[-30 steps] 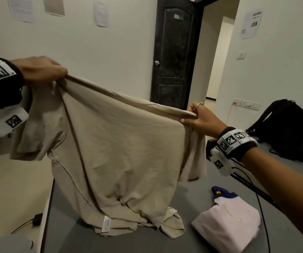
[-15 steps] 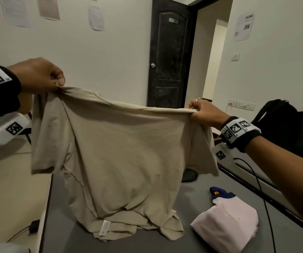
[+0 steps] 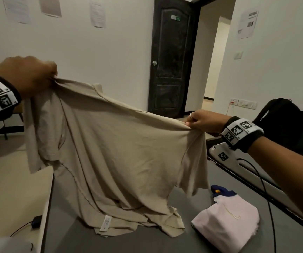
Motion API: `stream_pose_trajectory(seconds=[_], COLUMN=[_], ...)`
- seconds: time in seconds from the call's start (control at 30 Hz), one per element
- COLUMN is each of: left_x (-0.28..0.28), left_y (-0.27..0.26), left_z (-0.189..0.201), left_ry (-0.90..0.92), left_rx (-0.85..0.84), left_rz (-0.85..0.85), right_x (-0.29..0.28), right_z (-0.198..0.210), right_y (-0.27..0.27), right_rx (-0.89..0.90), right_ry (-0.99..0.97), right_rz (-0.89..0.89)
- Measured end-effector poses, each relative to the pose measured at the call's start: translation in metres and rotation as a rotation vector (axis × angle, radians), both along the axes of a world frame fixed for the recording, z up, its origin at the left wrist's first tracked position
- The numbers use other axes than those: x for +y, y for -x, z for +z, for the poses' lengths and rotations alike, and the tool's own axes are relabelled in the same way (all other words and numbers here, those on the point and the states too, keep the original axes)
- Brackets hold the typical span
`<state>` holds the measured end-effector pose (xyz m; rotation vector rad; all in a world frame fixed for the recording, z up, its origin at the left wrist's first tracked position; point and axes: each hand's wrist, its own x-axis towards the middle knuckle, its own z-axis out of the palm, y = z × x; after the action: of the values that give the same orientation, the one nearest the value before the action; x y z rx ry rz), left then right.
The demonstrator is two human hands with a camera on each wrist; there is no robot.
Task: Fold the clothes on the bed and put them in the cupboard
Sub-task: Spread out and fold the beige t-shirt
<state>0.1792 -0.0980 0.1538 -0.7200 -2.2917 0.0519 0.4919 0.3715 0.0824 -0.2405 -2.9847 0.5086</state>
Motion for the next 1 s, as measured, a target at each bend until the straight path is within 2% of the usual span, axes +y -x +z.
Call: stream_pose_trajectory(seconds=[0.13,0.2,0.27,0.37,0.43,0.53,0.6,0.67,0.77,0.83,0.9,0.93,1.0], left_x=[0.006,0.001,-0.001,0.005,0.007,0.006,0.004,-0.003,-0.014,-0.009,0.009,0.018,0.032], left_y=[-0.015,-0.012,-0.018,-0.043,-0.052,-0.06,-0.056,-0.051,-0.04,-0.051,-0.073,-0.083,-0.078], left_z=[0.001,-0.002,-0.001,0.0,-0.002,-0.003,-0.003,-0.005,-0.001,0.006,0.009,0.011,0.009], left_ry=[-0.022,-0.043,-0.095,-0.115,-0.145,-0.25,-0.343,-0.362,-0.333,-0.296,-0.315,-0.333,-0.381], left_rx=[0.003,0.017,-0.021,-0.154,-0.3,-0.648,-0.877,-1.078,-1.27,-1.304,-1.251,-1.176,-0.909], left_rz=[0.025,0.021,-0.007,-0.051,-0.087,-0.097,-0.134,-0.202,-0.254,-0.287,-0.316,-0.306,-0.209], right_x=[0.001,0.002,0.005,0.011,0.012,0.012,0.014,0.019,0.027,0.031,0.034,0.035,0.034], right_z=[-0.005,-0.005,-0.003,-0.001,0.001,0.008,0.011,0.013,0.015,0.018,0.024,0.027,0.034], right_y=[0.008,0.01,0.012,0.014,0.014,0.01,0.007,0.004,0.0,-0.002,-0.005,-0.006,-0.007], right_rx=[0.25,0.409,0.53,0.596,0.614,0.657,0.655,0.603,0.494,0.46,0.471,0.482,0.492], right_ry=[-0.188,-0.169,0.037,0.414,0.493,0.38,0.24,0.072,-0.098,-0.196,-0.304,-0.354,-0.4], right_rz=[0.012,-0.013,-0.078,-0.1,-0.087,-0.067,-0.042,-0.01,0.057,0.069,0.042,0.03,0.018])
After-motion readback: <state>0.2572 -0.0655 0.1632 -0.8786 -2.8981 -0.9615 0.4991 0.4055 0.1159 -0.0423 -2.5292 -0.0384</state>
